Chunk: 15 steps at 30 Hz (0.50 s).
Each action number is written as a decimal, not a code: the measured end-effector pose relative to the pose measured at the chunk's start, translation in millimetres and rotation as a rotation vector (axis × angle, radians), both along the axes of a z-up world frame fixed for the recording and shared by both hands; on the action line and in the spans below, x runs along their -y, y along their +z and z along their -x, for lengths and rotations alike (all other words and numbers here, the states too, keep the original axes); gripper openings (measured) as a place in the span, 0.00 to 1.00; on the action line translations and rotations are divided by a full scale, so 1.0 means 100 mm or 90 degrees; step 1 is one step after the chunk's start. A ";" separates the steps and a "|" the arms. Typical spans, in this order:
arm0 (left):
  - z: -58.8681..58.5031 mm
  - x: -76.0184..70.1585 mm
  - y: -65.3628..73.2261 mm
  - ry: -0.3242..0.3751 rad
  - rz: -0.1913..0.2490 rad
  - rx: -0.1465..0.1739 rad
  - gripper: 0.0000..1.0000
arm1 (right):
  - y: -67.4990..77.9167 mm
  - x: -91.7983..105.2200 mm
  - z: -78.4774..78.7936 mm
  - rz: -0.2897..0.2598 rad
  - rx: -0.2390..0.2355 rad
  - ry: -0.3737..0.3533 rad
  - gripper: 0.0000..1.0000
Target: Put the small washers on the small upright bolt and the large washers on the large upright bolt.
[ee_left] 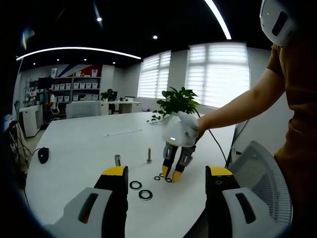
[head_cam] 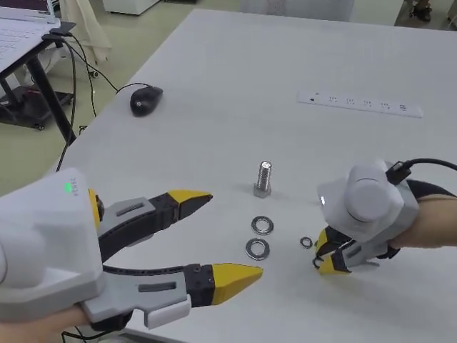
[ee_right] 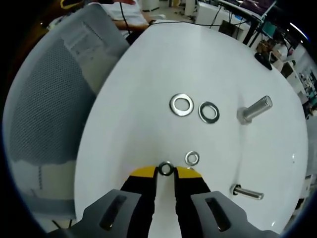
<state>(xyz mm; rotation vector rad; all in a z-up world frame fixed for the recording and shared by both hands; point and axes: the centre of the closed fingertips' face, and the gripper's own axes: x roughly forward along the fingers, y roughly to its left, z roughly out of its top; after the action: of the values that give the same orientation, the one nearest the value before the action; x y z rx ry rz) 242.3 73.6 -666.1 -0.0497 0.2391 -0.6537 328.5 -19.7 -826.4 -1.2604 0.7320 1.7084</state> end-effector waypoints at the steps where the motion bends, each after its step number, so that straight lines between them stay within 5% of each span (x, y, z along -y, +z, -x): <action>1: 0.00 0.00 0.00 0.000 0.000 0.001 0.62 | 0.00 0.00 0.00 0.001 0.000 -0.001 0.14; 15: 0.02 0.02 -0.02 0.000 -0.008 -0.004 0.62 | 0.01 0.02 -0.05 0.014 0.000 -0.020 0.12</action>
<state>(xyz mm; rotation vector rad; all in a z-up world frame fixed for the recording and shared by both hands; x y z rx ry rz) 240.0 72.0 -667.9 -0.0399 0.2494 -0.6524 333.6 -21.3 -825.8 -1.2575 0.7695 1.6794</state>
